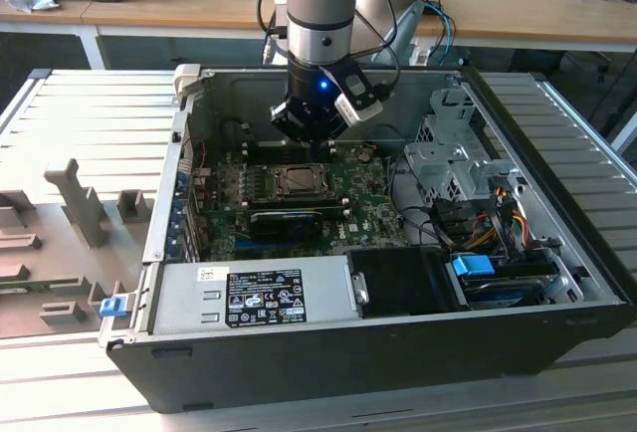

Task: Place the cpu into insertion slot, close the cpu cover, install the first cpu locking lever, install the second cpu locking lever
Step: 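Install the second cpu locking lever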

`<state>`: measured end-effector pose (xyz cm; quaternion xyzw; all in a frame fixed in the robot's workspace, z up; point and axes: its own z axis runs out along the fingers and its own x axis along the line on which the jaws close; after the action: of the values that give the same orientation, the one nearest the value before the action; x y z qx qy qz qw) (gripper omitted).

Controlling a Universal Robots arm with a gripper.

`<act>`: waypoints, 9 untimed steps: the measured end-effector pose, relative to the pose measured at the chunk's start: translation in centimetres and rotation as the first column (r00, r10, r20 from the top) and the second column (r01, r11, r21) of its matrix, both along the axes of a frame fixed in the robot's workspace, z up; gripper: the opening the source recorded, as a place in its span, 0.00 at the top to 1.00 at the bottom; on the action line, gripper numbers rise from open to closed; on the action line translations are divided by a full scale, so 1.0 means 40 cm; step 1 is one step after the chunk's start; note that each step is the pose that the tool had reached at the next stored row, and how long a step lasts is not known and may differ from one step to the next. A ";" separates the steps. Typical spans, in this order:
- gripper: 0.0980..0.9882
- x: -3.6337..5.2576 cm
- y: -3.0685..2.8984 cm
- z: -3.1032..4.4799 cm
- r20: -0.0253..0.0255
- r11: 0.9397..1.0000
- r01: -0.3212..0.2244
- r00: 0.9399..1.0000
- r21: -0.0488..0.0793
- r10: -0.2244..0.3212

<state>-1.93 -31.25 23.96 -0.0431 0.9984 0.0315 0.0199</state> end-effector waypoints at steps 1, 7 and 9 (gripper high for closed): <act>0.99 0.000 -0.002 0.000 0.000 1.000 0.000 1.000 0.000 0.000; 0.99 0.000 -0.013 0.009 0.000 1.000 0.000 1.000 0.000 0.000; 0.99 0.000 -0.013 0.019 0.000 1.000 0.000 1.000 0.000 0.000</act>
<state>-1.93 -31.76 24.74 -0.0431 0.9984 0.0315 0.0199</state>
